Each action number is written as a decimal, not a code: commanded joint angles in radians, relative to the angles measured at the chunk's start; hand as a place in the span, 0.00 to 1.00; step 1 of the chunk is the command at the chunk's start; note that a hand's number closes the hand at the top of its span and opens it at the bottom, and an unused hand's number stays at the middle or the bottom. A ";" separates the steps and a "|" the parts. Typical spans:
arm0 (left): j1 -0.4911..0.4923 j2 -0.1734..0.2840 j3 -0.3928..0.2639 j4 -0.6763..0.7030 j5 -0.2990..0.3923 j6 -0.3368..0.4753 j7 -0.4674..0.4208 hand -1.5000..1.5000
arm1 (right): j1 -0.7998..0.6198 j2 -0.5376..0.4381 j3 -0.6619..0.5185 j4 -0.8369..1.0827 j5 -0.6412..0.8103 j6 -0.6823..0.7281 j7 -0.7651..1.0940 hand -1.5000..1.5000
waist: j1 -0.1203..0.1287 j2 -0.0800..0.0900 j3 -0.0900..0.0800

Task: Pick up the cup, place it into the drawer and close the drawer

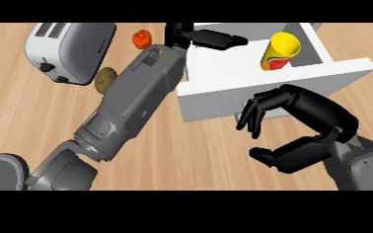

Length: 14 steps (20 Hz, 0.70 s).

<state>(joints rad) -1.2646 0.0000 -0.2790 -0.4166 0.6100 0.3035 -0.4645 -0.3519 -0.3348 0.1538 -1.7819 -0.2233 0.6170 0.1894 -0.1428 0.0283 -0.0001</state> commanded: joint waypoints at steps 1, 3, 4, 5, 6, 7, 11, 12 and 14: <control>-0.017 0.000 -0.003 0.019 0.045 0.044 -0.013 0.00 | 0.018 -0.066 0.027 -0.002 0.122 0.015 0.036 0.00 | 0.037 -0.008 0.001; -0.008 0.000 0.029 0.040 0.037 0.010 -0.031 0.00 | 0.056 -0.081 0.071 -0.067 0.289 -0.015 -0.021 0.00 | 0.065 -0.011 0.001; 0.007 0.000 0.007 0.022 0.045 0.031 -0.034 0.00 | 0.054 -0.076 0.084 -0.029 0.365 -0.043 -0.051 0.00 | 0.077 -0.013 0.002; 0.014 0.000 0.025 0.016 0.049 0.007 -0.057 0.00 | 0.056 -0.069 0.089 -0.007 0.382 -0.063 -0.036 0.00 | 0.099 -0.016 0.001; 0.044 0.000 0.021 0.024 0.060 -0.011 -0.080 0.00 | 0.065 -0.072 0.104 0.052 0.449 -0.079 -0.097 0.00 | 0.099 -0.009 0.002; 0.031 0.000 0.022 0.006 0.061 -0.013 -0.047 0.00 | 0.101 -0.037 0.132 0.071 0.498 -0.133 -0.111 0.00 | 0.117 -0.018 0.001; 0.102 0.000 0.034 -0.052 0.065 -0.049 -0.074 0.00 | 0.081 -0.021 0.174 0.292 0.616 -0.199 -0.188 0.00 | 0.165 -0.023 0.001; 0.111 0.000 0.019 -0.047 0.055 -0.057 -0.092 0.00 | 0.048 0.002 0.203 0.375 0.660 -0.227 -0.219 0.00 | 0.171 -0.017 0.002; 0.147 0.008 0.028 -0.066 0.055 -0.072 -0.104 0.00 | 0.012 -0.004 0.213 0.499 0.688 -0.229 -0.295 0.00 | 0.183 -0.018 0.002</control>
<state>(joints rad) -1.1739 0.0048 -0.2513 -0.4528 0.6682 0.2622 -0.5421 -0.3041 -0.3490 0.3283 -1.4833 0.3639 0.4336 -0.0019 0.0069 0.0103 0.0012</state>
